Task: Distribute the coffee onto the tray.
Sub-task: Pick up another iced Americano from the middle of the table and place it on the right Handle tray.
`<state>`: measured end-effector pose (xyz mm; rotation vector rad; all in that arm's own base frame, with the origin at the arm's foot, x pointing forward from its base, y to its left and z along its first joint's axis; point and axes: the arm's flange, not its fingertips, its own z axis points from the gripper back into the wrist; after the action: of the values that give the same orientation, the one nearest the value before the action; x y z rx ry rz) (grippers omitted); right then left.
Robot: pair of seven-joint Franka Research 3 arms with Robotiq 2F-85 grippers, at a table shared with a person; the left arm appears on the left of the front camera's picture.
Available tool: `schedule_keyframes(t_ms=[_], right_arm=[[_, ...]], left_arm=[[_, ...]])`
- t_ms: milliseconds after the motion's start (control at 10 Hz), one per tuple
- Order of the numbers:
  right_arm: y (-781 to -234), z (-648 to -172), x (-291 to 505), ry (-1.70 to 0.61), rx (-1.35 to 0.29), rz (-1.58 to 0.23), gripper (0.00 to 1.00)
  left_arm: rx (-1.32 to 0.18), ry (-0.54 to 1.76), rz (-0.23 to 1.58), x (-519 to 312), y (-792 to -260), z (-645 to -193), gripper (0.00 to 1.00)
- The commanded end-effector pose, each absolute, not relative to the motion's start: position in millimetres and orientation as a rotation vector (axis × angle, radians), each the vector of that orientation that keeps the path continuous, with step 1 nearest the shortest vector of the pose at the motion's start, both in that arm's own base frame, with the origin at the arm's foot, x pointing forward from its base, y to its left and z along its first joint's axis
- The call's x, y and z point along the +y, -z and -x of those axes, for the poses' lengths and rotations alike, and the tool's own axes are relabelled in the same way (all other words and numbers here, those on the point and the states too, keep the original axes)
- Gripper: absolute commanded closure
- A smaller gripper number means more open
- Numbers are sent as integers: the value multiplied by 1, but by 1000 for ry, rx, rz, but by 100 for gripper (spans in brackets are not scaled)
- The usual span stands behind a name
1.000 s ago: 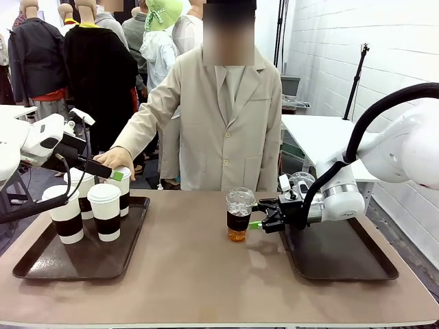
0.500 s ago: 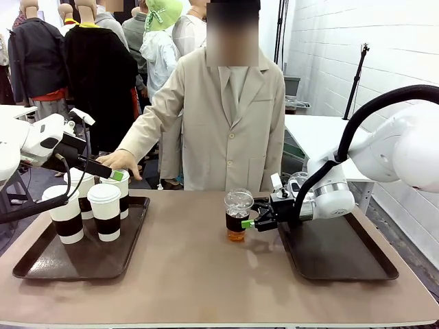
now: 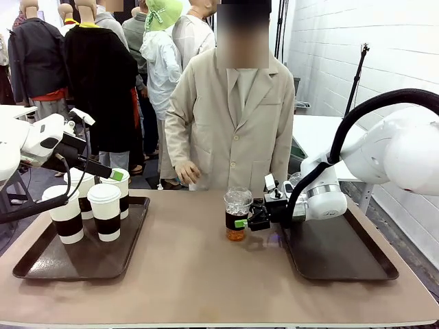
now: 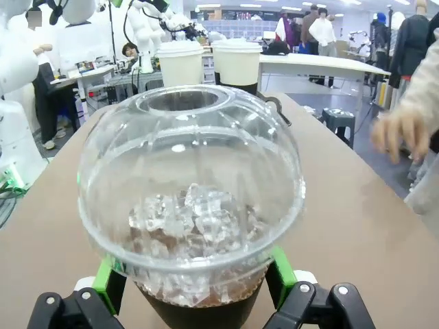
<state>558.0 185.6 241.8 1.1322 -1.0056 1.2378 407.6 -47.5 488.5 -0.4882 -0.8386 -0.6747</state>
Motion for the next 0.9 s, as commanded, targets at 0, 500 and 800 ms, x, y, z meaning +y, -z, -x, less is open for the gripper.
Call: schedule_keyframes(t_ms=[0, 500, 800], right_arm=[[-241, -565, 197, -1224, -999, -1123, 0], [-245, -560, 196, -1206, -970, -1125, 22], [-256, -556, 196, -1180, -973, -1141, 22]], left_arm=[[-840, 677, 498, -46, -486, -410, 0], [-840, 677, 498, -46, -486, -410, 0], [-840, 677, 498, -46, -486, -410, 0]])
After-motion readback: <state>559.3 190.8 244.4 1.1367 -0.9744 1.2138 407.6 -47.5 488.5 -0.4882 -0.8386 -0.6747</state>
